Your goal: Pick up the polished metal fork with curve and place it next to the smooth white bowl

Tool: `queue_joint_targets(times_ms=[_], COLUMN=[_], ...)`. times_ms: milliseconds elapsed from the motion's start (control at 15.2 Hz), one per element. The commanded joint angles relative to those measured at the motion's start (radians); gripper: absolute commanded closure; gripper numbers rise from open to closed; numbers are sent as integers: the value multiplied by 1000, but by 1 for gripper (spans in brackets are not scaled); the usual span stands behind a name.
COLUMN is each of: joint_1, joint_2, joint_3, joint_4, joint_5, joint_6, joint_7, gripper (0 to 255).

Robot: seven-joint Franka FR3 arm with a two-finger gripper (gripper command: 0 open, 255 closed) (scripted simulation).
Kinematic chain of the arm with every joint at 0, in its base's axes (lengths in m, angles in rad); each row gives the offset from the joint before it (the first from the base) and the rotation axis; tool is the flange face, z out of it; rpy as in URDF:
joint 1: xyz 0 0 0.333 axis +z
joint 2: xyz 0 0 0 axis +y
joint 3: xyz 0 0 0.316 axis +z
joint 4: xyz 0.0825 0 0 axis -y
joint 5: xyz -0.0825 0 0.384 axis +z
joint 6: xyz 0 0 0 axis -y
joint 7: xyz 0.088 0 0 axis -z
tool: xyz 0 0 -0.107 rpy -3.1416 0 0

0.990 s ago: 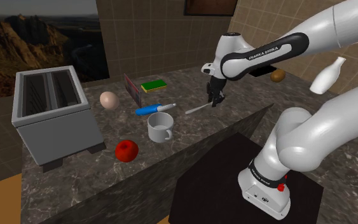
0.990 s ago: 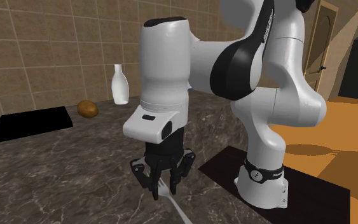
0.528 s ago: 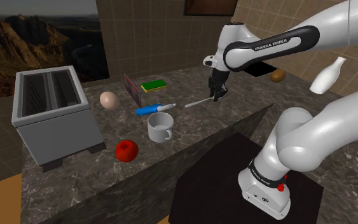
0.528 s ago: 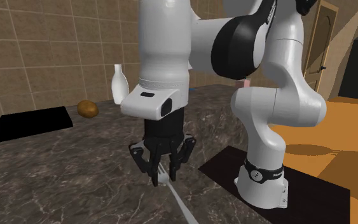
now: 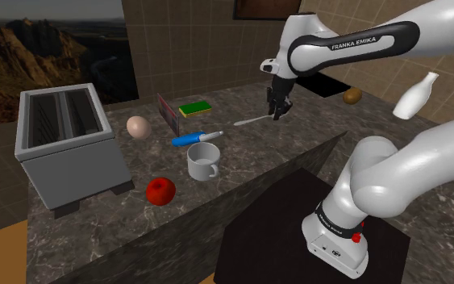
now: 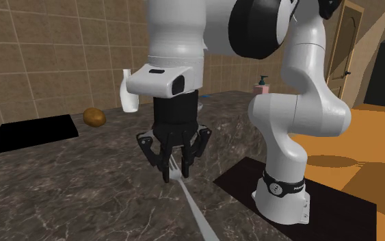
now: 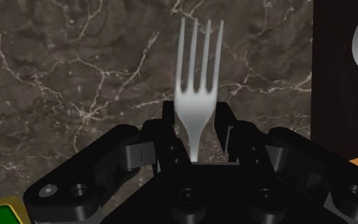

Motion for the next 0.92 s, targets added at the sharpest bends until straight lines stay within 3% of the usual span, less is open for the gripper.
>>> queue_joint_targets(times_ms=[0, 330, 858], joint_1=[1, 4, -108], joint_2=[-11, -28, -118], joint_3=[8, 24, -109], joint_4=[22, 72, 55], joint_5=[5, 16, -94], joint_6=[-33, -101, -138], joint_7=[-1, -5, -184], gripper=[255, 255, 255])
